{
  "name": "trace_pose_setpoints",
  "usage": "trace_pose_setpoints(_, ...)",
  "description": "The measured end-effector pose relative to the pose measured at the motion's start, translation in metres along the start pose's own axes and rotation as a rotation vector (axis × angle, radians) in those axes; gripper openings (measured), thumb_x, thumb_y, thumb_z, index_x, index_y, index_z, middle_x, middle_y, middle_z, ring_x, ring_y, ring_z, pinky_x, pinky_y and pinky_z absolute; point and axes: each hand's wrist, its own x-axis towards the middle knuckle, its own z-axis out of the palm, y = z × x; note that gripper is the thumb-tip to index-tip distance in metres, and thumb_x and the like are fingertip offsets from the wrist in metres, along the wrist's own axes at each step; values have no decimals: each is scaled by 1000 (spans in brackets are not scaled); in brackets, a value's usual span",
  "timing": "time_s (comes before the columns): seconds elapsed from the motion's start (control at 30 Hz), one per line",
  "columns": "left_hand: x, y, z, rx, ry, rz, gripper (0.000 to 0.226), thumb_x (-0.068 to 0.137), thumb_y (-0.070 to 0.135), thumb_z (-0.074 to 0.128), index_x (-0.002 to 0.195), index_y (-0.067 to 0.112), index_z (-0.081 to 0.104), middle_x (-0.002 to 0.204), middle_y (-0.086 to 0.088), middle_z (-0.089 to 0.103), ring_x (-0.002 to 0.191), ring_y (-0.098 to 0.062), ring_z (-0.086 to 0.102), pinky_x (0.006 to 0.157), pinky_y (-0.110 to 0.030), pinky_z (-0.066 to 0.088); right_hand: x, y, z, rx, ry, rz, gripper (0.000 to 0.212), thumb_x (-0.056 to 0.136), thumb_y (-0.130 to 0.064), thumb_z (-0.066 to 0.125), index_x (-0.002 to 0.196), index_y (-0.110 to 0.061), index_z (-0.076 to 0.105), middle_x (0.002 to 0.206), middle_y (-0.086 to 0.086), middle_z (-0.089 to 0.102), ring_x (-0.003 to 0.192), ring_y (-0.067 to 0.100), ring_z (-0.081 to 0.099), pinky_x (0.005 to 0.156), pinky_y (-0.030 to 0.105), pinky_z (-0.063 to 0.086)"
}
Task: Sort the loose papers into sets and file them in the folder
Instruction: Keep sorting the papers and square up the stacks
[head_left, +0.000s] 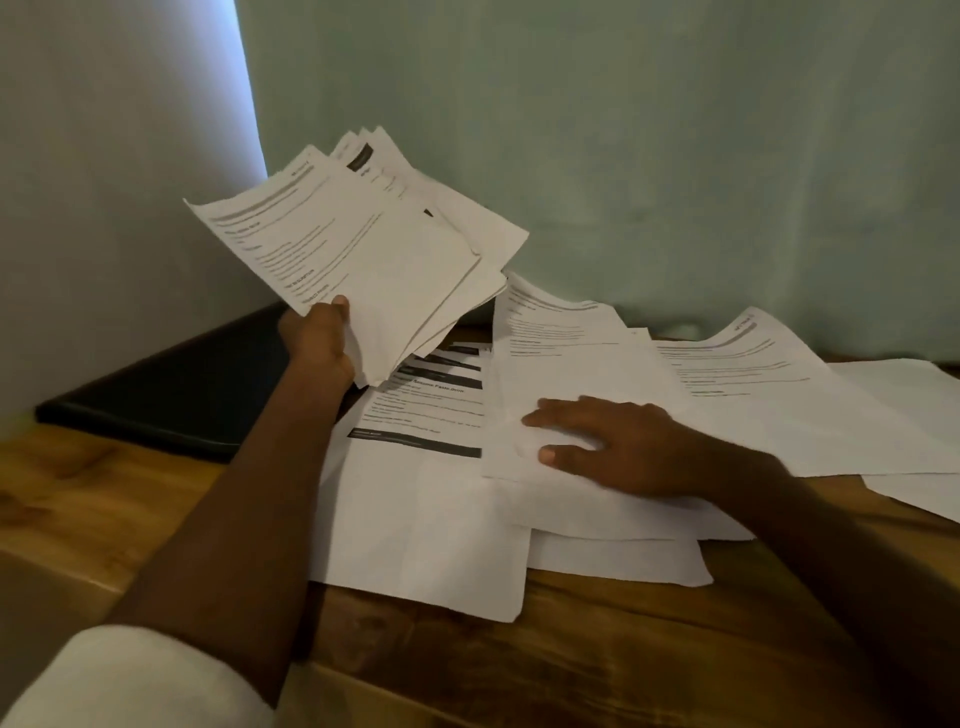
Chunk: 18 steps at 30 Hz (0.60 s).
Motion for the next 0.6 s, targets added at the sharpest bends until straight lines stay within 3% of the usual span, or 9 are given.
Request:
trace_pose_setpoints(0.1, 2, 0, 0, -14, -4, -12, 23, 96, -2, 62, 114, 14, 63, 94, 8, 63, 83, -6, 57, 84, -26, 52, -9, 18, -11, 53, 20, -7, 63, 85, -75, 45, 145, -57, 41, 160, -28, 30, 149, 4, 27, 125, 41, 21)
trace_pose_setpoints(0.2, 3, 1, -2, -18, 14, -37, 20, 97, 0, 61, 107, 17, 59, 92, 9, 60, 81, -6, 55, 90, -27, 46, -14, 21, -20, 97, 32, -8, 45, 93, -50, 65, 137, -45, 55, 149, -22, 47, 140, 4, 41, 117, 26, 29)
trace_pose_setpoints(0.33, 1, 0, 0, -2, -10, -36, 19, 98, 1, 61, 109, 17, 60, 94, 7, 61, 82, -7, 56, 90, -28, 47, -10, 2, -20, -129, 140, 143, 36, 97, -51, 60, 131, -44, 55, 147, -17, 50, 136, 13, 45, 115, 47, 33)
trace_pose_setpoints(0.43, -1, -2, 4, 6, -44, -36, 19, 99, -1, 60, 109, 15, 60, 93, 7, 60, 80, -6, 55, 90, -27, 48, -10, -26, -3, -110, 138, -26, 53, 99, -64, 43, 150, -48, 37, 163, -22, 27, 151, 8, 24, 122, 56, 18)
trace_pose_setpoints(0.5, -3, -3, 6, 12, -63, -40, 19, 99, -1, 60, 110, 15, 59, 93, 7, 60, 80, -7, 55, 90, -28, 49, -9, -33, 6, -74, 70, -29, 59, 97, -69, 38, 152, -50, 32, 166, -22, 20, 153, 7, 17, 123, 56, 15)
trace_pose_setpoints(0.6, -4, -2, 6, 13, -61, -60, 18, 99, 0, 59, 108, 15, 57, 92, 7, 59, 82, -8, 55, 77, -25, 48, -7, -20, 2, -30, 83, 57, 57, 97, -68, 39, 151, -49, 36, 163, -21, 28, 151, 8, 24, 124, 46, 20)
